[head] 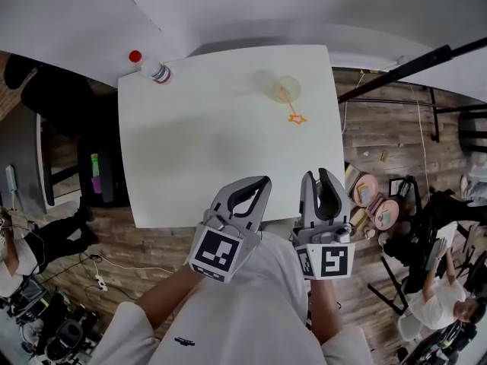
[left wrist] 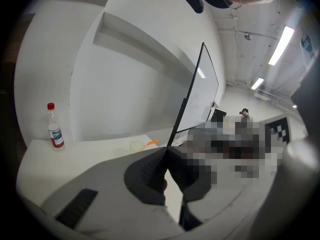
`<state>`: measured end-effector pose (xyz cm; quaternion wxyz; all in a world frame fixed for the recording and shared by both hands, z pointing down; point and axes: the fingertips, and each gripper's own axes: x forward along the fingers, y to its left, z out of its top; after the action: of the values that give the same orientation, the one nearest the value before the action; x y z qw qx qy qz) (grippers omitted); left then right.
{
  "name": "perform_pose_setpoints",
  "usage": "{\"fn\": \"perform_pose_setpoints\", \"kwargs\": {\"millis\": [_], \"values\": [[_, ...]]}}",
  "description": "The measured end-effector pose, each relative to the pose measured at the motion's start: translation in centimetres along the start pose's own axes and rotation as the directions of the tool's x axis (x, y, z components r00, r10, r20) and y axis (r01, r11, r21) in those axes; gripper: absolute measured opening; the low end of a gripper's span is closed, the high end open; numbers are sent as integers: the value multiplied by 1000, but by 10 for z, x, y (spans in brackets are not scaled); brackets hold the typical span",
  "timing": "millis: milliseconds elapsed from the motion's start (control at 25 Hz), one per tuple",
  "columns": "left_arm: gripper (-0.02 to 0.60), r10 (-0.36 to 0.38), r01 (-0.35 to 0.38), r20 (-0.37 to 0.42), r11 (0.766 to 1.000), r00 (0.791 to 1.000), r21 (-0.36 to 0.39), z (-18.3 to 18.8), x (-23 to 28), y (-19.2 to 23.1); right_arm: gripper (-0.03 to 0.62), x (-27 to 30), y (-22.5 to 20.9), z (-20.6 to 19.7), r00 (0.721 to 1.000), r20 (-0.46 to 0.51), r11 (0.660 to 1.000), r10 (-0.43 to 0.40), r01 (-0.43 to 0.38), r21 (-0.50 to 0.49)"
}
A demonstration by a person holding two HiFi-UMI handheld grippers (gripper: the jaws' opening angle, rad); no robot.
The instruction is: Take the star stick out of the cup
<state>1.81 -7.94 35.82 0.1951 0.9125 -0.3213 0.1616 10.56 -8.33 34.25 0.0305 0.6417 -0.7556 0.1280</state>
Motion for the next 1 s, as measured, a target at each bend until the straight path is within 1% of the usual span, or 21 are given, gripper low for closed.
{"fn": "perform_pose_setpoints", "kwargs": {"millis": [80, 120, 200, 320, 440, 600, 880, 1000], "values": [[3, 9, -9, -14, 1000, 1000, -16, -4, 2, 4, 97, 6, -2, -4, 1000, -7, 1000, 5, -5, -2], [3, 13, -14, -26, 999, 1000, -35, -6, 4, 5, 115, 9, -4, -6, 1000, -12, 1000, 7, -7, 0], [3, 21, -25, -50, 997, 999, -74, -10, 6, 6, 130, 15, -7, -10, 1000, -19, 1000, 8, -8, 5], [3, 33, -36, -50, 997, 998, -73, -12, 12, 12, 130, 24, -11, -15, 1000, -25, 1000, 13, -13, 2], [3, 47, -54, -71, 994, 996, -95, -15, 16, 18, 130, 34, -15, -19, 999, -34, 1000, 25, -25, 0], [3, 60, -69, -84, 993, 995, -97, -19, 21, 25, 139, 48, -20, -24, 998, -40, 999, 46, -46, -9], [3, 85, -97, -97, 988, 992, -120, -27, 26, 32, 170, 68, -21, -33, 995, -59, 995, 86, -88, -35], [3, 99, -111, -94, 985, 991, -135, -31, 29, 35, 188, 75, -23, -37, 995, -60, 995, 81, -84, -50]]}}
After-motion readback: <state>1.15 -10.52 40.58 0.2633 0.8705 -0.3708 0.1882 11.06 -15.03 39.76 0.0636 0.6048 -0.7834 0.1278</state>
